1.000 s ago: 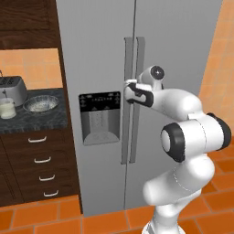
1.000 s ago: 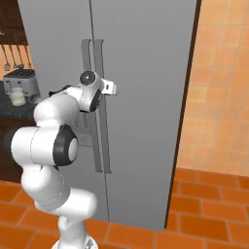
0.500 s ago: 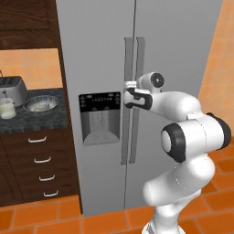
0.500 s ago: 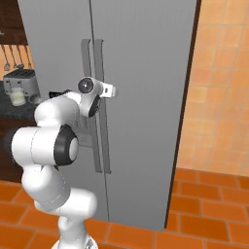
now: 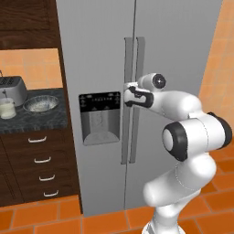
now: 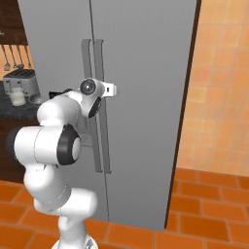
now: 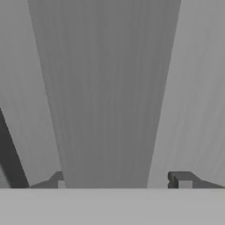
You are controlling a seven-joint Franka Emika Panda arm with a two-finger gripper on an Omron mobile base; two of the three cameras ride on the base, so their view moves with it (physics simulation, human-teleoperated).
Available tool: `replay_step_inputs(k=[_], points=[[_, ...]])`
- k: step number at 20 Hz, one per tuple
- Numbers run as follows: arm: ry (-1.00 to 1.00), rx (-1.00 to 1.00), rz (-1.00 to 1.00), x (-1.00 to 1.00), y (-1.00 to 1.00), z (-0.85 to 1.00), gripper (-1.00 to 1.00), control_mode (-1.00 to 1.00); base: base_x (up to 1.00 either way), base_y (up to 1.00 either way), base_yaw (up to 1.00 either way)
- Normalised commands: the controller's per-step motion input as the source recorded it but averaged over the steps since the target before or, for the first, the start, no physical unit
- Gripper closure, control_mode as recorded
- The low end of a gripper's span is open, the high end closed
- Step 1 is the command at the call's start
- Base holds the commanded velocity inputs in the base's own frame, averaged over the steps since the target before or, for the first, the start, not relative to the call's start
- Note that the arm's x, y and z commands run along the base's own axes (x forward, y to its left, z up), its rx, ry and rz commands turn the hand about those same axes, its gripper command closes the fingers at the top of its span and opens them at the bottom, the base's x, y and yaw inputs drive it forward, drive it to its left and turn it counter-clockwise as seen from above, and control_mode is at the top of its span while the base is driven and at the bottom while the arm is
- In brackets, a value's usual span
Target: Grab a lemon wedge from the fridge and one ice cube from the ice bowl, and put them in the glass of lemonade.
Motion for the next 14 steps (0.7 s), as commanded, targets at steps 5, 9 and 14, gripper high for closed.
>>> replay_step_inputs(k=[5, 9, 14], points=[[0.02, -0.08, 0.00, 0.67, 0.23, -0.39, 1.00, -1.00, 0.00, 0.00, 0.00], [0.06, -0.05, 0.00, 0.41, 0.13, 0.00, 1.00, -1.00, 0.00, 0.00, 0.00], [0.01, -0.07, -0.15, 0.13, -0.56, -0.09, 1.00, -1.00, 0.00, 0.00, 0.00]])
